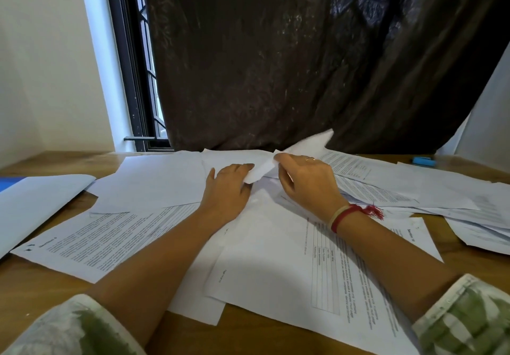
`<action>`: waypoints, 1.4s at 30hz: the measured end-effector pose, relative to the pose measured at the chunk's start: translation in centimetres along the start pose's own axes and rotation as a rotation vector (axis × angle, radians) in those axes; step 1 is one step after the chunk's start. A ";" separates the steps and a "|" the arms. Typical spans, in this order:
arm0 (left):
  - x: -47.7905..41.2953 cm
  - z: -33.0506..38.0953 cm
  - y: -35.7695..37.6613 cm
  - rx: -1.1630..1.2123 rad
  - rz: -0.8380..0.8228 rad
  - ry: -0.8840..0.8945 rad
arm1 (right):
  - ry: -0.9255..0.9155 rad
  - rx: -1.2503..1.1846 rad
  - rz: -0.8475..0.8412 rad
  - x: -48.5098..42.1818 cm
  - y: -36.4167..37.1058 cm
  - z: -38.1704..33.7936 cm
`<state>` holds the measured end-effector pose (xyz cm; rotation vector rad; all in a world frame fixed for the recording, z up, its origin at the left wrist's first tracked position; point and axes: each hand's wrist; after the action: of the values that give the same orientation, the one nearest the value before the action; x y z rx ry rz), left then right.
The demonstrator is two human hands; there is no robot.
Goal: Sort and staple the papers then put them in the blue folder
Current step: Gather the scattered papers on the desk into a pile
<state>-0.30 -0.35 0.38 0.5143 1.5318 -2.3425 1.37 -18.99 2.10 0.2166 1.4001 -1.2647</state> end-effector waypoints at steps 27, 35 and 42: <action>0.6 1.2 0.3 -0.030 -0.030 -0.018 | 0.724 -0.557 -0.080 -0.8 1.1 -0.5; 0.4 1.2 0.4 0.227 -0.056 -0.093 | 1.122 -0.819 0.396 -2.0 -3.1 5.2; -0.3 0.3 0.2 0.201 0.032 -0.111 | 1.500 -1.306 0.568 0.5 -3.6 7.5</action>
<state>0.01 -0.72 0.47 0.4423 1.2391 -2.4692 3.05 -26.38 5.67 0.6221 2.7794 0.7192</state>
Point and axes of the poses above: each hand's wrist, its own x-axis away from the middle knuckle, its own y-axis out of the palm, z = x × y, and after that the axes turned 6 degrees about -y, right-handed
